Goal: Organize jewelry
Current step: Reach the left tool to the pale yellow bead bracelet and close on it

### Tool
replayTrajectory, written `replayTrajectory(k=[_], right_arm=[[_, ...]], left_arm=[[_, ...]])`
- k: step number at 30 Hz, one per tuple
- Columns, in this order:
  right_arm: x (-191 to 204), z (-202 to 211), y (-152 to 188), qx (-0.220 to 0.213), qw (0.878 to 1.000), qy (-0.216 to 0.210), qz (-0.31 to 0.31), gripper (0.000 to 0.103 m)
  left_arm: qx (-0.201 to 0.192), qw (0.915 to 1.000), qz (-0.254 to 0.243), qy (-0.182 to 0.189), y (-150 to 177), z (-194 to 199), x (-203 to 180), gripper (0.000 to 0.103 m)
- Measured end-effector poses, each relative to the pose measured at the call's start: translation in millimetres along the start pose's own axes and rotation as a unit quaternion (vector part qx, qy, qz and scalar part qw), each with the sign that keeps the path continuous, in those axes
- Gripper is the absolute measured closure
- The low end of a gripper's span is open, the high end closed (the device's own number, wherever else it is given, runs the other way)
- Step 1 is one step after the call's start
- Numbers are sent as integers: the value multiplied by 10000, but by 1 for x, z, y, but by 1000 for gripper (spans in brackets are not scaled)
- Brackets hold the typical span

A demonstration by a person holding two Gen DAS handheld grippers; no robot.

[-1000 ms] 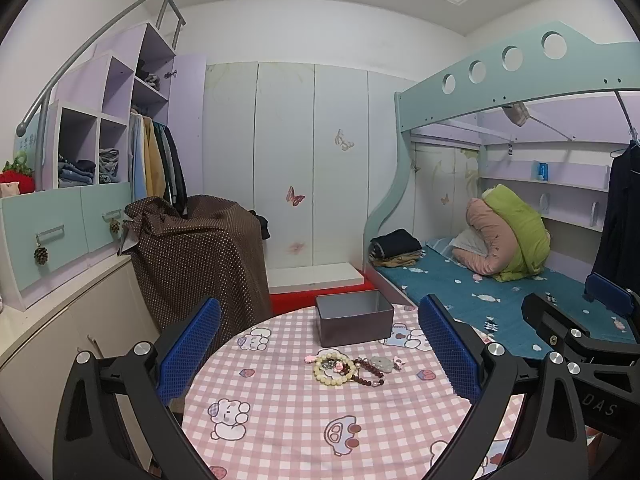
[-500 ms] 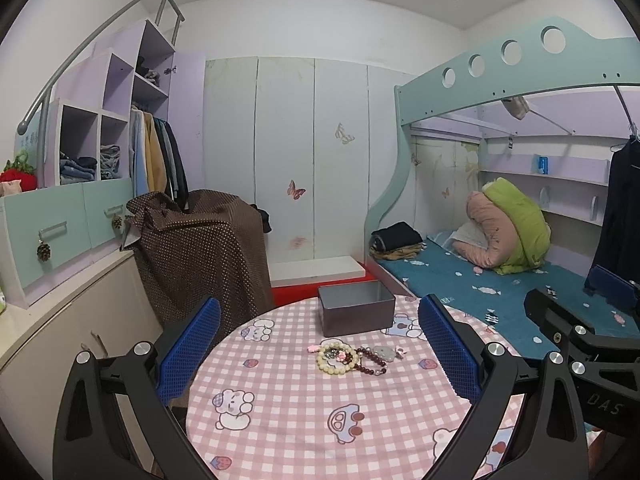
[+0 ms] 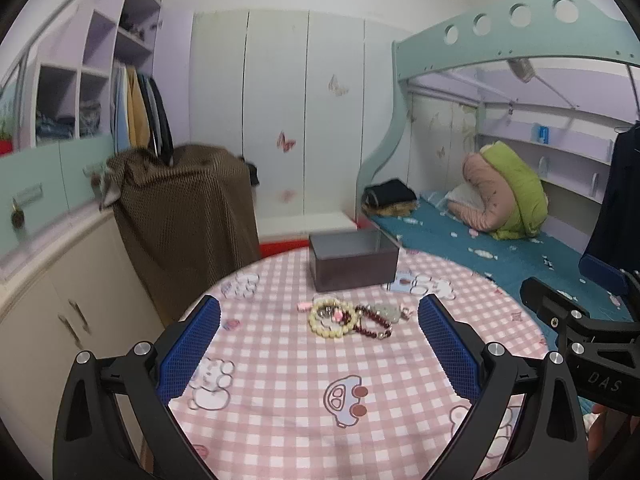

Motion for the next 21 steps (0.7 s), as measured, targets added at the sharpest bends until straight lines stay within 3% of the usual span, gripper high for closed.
replayTrajectory(k=[7,12,17,21], right_arm=[[-12,-64,18,579,9983,-84,-68,7],[-17,-102,24,860,9962,-124,-89,7],[-14,-140,35,1226,9922,-218,4,7],[-13,-164,42,1477,9886,-272,99,7]], left_arm=[[964,9953,42,-95,31,-79,14,7],[1746,9839,339,144,53,-134,26,9],[2297,9726,347,31,67,-182,36,27],[2568,9657,379,87,78,-208,34,29]])
Point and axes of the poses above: each gripper's, at about its wrist camera, not at the fingertips, and z roughly against the way its jaws point, x to its left, y to its underside, the point moved 9 cm from there along -z, roughly the way its jaws point
